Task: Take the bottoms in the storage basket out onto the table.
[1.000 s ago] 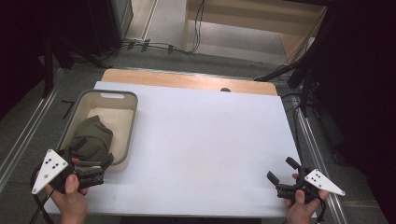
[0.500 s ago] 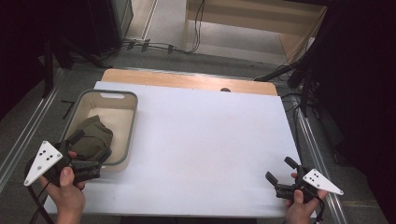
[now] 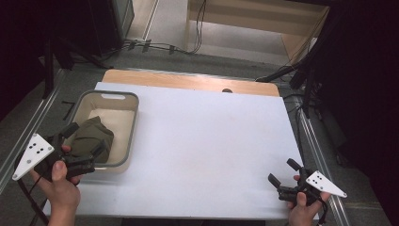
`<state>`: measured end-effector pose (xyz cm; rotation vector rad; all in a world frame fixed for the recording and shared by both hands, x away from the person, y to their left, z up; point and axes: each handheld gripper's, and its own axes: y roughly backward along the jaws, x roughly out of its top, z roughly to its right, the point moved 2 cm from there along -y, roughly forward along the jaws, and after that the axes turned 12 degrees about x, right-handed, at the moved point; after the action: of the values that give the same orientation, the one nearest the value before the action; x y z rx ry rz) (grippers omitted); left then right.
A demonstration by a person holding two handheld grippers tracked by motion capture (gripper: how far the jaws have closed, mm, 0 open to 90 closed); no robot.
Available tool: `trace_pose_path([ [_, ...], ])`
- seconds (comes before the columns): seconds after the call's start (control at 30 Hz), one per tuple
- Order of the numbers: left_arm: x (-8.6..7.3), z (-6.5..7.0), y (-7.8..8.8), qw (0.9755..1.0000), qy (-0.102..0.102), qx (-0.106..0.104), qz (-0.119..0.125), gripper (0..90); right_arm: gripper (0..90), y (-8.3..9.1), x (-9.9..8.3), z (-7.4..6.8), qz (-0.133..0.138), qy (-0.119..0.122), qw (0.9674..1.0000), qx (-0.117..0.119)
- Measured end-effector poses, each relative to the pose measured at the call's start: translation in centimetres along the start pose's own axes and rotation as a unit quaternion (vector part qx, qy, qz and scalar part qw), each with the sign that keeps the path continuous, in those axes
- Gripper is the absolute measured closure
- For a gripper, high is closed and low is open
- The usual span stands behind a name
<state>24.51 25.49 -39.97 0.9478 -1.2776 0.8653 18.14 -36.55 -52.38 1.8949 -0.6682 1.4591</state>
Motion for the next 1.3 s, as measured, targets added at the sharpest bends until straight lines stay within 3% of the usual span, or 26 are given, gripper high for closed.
trace_pose_path([
  [0.53,1.6,-1.4,-1.1,0.9998,0.007,0.001,-0.017,0.0,0.0,-0.2,0.0,-0.1,-0.007,0.007,1.0000,0.000],
  [0.9,1.7,-3.8,-3.2,0.9976,0.007,0.005,-0.069,0.0,0.0,-0.2,0.0,-0.1,-0.006,0.005,1.0000,0.004],
  [1.1,0.8,-4.8,-4.2,0.9937,0.006,0.007,-0.112,0.0,0.0,-0.2,0.0,-0.2,-0.005,0.007,0.9999,0.015],
  [1.13,0.4,-5.1,-4.7,0.9910,0.009,0.007,-0.133,0.0,0.0,-0.2,0.0,-0.2,-0.007,0.006,0.9998,0.016],
  [1.23,-0.2,-5.4,-5.2,0.9855,0.006,0.014,-0.169,0.0,0.0,-0.2,-0.1,-0.3,-0.007,0.005,0.9998,0.016],
  [1.27,-0.2,-5.4,-5.2,0.9855,0.006,0.014,-0.169,0.0,0.0,-0.2,-0.1,-0.3,-0.007,0.005,0.9998,0.016],
  [1.3,-0.5,-5.5,-5.6,0.9800,0.000,0.019,-0.198,0.0,0.0,-0.1,-0.1,-0.3,-0.005,0.001,0.9999,0.016],
])
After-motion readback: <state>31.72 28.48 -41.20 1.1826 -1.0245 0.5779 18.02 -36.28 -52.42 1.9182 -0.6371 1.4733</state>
